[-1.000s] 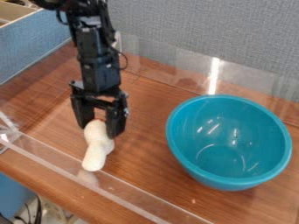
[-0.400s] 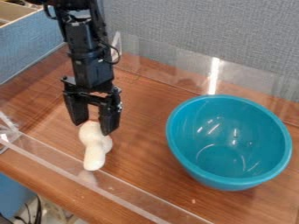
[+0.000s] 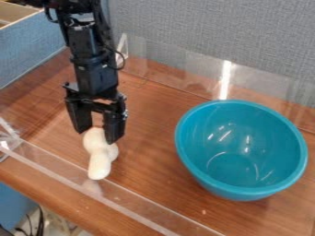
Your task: Remove the mushroom from inside the blue bowl and put it on the table
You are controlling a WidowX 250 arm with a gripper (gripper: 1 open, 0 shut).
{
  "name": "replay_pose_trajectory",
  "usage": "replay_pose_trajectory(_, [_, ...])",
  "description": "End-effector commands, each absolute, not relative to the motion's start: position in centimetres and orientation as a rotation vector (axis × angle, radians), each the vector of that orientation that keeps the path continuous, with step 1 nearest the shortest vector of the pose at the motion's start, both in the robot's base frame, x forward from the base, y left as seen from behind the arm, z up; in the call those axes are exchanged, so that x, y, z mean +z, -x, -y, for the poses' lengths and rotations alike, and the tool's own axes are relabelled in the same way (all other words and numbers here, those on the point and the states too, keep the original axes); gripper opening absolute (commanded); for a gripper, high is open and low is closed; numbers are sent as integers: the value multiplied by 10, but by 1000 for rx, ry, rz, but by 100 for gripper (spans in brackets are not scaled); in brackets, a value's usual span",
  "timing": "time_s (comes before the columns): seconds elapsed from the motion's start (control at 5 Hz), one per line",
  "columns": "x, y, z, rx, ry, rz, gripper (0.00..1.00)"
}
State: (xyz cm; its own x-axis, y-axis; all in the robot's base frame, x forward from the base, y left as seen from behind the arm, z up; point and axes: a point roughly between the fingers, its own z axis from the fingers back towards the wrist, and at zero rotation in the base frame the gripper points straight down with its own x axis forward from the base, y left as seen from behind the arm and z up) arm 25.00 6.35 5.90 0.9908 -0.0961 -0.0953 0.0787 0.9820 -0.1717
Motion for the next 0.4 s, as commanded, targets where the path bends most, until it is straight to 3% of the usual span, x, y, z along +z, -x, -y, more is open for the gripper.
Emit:
replay_pose_trajectory(0.0, [73, -253, -72, -61, 140, -43, 100])
replay_pose_trajectory(0.2, [70, -252, -73, -55, 138, -47, 100])
